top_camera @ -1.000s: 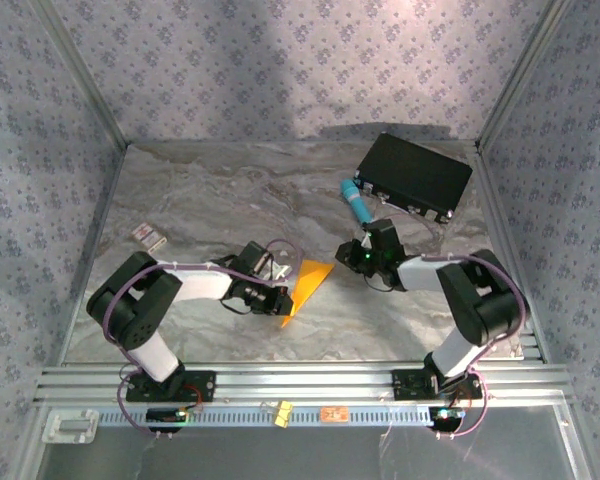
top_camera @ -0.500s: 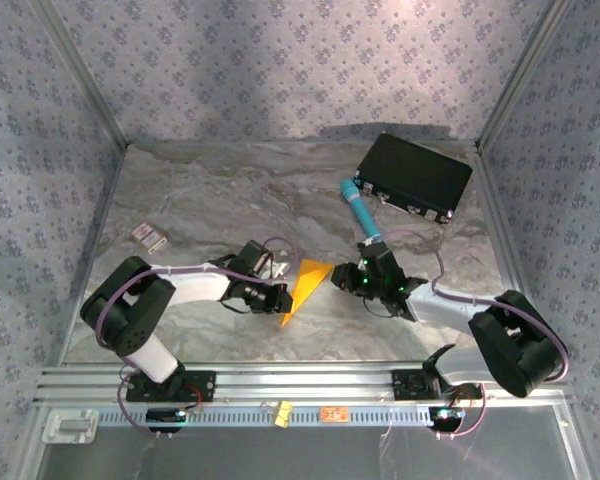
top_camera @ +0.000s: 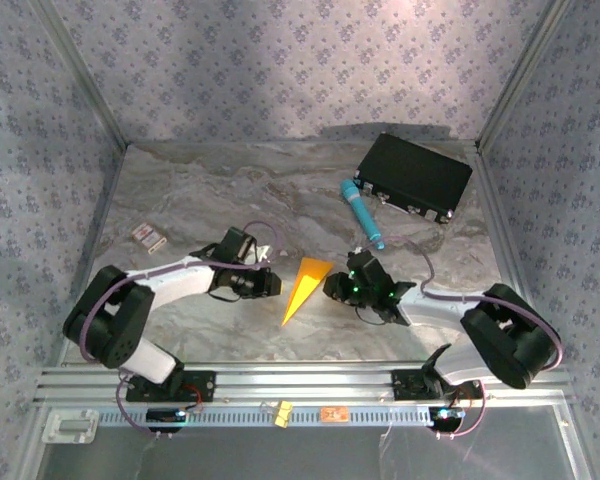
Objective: Fold a paper plane with a square sheet of paper (pick it up from the middle)
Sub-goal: Fold the wing for the fifth time at the center of the table, then turn over the paper at the center of the table.
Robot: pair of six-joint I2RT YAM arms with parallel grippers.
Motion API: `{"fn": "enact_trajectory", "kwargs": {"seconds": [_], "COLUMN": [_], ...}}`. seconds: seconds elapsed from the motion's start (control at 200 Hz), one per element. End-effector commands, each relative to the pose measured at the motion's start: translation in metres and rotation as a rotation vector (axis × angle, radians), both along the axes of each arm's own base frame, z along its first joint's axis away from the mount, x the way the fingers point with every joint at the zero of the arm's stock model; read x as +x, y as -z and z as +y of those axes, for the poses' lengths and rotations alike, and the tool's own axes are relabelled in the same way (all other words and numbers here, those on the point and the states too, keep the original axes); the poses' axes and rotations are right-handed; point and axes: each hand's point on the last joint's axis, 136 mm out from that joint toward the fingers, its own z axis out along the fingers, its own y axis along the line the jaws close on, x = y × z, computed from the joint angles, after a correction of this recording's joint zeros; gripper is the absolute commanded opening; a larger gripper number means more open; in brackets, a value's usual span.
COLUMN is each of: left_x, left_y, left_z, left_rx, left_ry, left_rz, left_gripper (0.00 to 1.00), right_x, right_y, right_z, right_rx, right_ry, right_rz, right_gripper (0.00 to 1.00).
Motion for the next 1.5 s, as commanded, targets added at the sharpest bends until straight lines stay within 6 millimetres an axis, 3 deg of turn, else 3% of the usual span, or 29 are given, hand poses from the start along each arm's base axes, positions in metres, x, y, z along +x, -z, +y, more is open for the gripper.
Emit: {"fn": "enact_trajectory", "kwargs": {"seconds": [0.0,0.6,1.494], "left_x": [-0.001,-0.006,-0.015], "left_y": [-0.005,0.004,0.014], "left_z": [-0.012,-0.025,-0.045], "left_rx": [-0.049,-0.103,-0.124], "left_ry": [0.056,0.124,0.183], "left_rz": [0.027,0.086,0.129], "left_gripper": [0.22,0.27,0.27], "right_x": [0.010,0.003,-0.017], "right_y": [-0.008,-0.001,0.018], "right_z": [0.013,0.025,0.035], "right_rx": [0.015,0.035,0.052], "right_ry": [0.004,-0.037,-0.132], "right_rz": [-0.018,0.008,0.081], "right_gripper": [0.26,0.26,0.23]}}
